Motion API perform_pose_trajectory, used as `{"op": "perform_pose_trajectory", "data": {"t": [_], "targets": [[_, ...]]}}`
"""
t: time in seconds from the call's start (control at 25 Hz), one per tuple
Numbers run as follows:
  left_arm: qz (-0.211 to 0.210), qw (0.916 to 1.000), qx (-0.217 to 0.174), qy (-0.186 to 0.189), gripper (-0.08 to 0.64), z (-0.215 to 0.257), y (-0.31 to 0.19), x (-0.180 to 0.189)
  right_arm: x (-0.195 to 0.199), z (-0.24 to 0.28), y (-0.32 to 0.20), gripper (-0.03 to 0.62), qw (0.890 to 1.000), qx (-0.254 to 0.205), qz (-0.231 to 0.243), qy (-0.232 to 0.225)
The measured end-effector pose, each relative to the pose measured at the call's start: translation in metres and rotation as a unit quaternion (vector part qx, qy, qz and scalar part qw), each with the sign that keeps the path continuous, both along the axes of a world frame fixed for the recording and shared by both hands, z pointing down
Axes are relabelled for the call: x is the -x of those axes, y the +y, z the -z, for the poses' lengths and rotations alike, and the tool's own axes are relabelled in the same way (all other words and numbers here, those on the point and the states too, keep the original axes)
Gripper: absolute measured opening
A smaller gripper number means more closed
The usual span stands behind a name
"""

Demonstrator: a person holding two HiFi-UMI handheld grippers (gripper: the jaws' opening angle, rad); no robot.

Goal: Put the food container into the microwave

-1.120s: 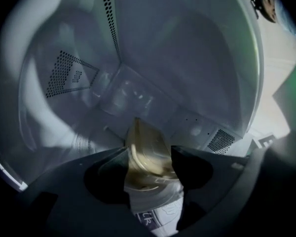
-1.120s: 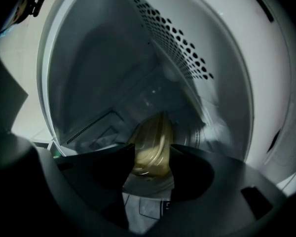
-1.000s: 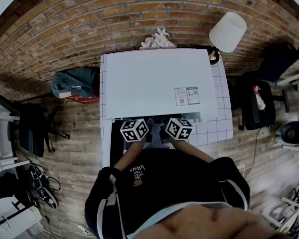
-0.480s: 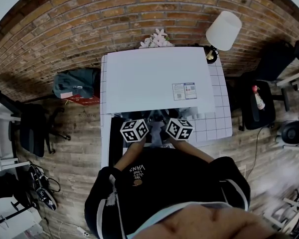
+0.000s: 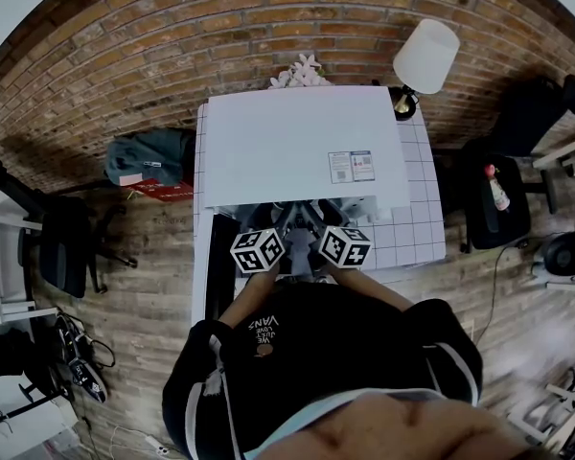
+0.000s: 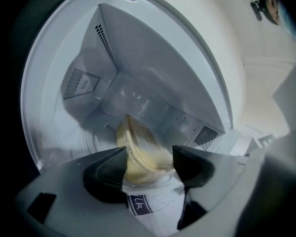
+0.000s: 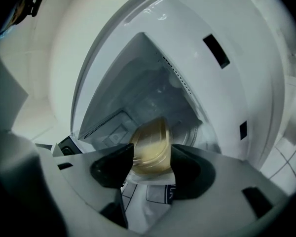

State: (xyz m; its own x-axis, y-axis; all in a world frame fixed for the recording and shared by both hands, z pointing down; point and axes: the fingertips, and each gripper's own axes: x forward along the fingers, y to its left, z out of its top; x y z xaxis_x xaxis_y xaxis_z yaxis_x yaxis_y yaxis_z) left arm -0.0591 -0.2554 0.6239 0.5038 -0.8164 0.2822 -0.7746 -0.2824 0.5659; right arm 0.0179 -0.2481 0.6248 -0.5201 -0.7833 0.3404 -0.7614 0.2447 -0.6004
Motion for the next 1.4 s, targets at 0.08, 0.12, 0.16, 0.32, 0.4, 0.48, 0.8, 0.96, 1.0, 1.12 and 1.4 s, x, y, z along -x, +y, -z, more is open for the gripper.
{"op": "perform_pose_trajectory", "data": {"t": [0.08, 0.12, 0.16, 0.32, 0.4, 0.48, 0.8, 0.96, 1.0, 1.12, 1.4], "targets": [[0.0, 1.0, 0.0, -0.001, 0.281, 0.0, 0.003, 0.001, 0.0, 0.001, 0.002, 0.213, 1.0, 0.0, 0.001, -0.001], [0.0, 1.0, 0.0, -0.001, 0.281, 0.0, 0.005, 0.001, 0.0, 0.001, 0.003, 0.213, 1.0, 0.0, 0.0, -0.001], [0.0, 1.0, 0.001, -0.001, 0.281, -0.001, 0.006, 0.001, -0.001, 0.001, 0.004, 0.213, 1.0, 0.0, 0.0, -0.001], [-0.002, 0.9998, 0.019, -0.011, 0.288, -0.009, 0.011, 0.002, 0.001, 0.001, 0.007, 0.212, 1.0, 0.001, 0.003, -0.002], [-0.005, 0.9995, 0.028, -0.014, 0.298, -0.013, 0.014, 0.001, 0.001, 0.001, 0.009, 0.212, 1.0, 0.001, 0.003, -0.003], [-0.007, 0.9994, 0.033, -0.012, 0.298, -0.016, 0.016, 0.001, 0.0, 0.0, 0.009, 0.212, 1.0, 0.001, 0.003, -0.003], [-0.007, 0.9991, 0.042, -0.009, 0.298, -0.02, 0.026, 0.002, 0.002, -0.002, 0.013, 0.212, 1.0, 0.005, 0.006, -0.001], [-0.016, 0.9989, 0.041, -0.015, 0.298, -0.021, 0.034, 0.001, 0.003, -0.005, 0.015, 0.212, 1.0, 0.008, 0.009, 0.002], [-0.017, 0.9989, 0.041, -0.017, 0.298, -0.022, 0.035, 0.0, 0.004, -0.005, 0.015, 0.212, 1.0, 0.009, 0.01, 0.003], [-0.019, 0.9987, 0.041, -0.021, 0.298, -0.023, 0.039, -0.001, 0.005, -0.008, 0.018, 0.212, 1.0, 0.014, 0.016, 0.007], [-0.021, 0.999, 0.032, -0.022, 0.181, -0.018, 0.042, -0.001, 0.007, -0.011, 0.02, 0.124, 0.999, 0.02, 0.031, 0.011]]}}
